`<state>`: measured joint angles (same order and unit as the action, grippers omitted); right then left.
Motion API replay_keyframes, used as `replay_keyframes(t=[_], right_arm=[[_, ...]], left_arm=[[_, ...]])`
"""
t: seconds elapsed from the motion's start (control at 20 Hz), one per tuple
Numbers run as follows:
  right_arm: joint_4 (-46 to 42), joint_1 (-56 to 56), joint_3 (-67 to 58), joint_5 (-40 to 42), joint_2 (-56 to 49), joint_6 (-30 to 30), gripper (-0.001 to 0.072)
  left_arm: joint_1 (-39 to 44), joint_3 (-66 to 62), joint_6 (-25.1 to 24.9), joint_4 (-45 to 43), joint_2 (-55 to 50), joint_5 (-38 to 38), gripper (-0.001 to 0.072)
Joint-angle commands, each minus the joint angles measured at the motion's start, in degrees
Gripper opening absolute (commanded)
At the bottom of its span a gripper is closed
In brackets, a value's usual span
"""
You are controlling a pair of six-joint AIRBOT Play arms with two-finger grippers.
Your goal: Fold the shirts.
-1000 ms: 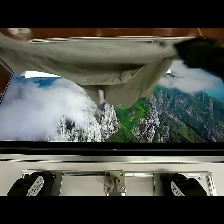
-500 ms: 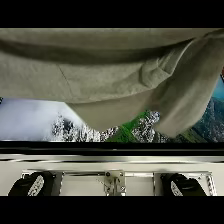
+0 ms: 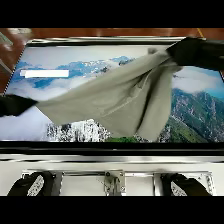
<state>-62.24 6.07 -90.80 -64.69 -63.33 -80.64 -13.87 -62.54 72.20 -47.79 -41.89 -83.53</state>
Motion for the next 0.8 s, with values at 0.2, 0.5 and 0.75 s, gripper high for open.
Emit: replay_keyframes(t=[0.2,0.5,0.75], right_arm=[[3.5,9.2,-0.1,-0.9,-30.0,-0.2,0.0054],[6.7,6.4,-0.1,-5.0,-31.3,-2.4,0.0682],[-2.0,-7.5,1.9,-24.1,-17.1,-3.5,0.0635]], left_arm=[[0.0,30.3,0.5,3.7,-3.3,7.8,0.0046],[0.0,31.2,-4.2,9.3,-5.6,14.5,0.0046],[0.0,24.1,-8.3,9.2,-5.6,15.0,0.0046]])
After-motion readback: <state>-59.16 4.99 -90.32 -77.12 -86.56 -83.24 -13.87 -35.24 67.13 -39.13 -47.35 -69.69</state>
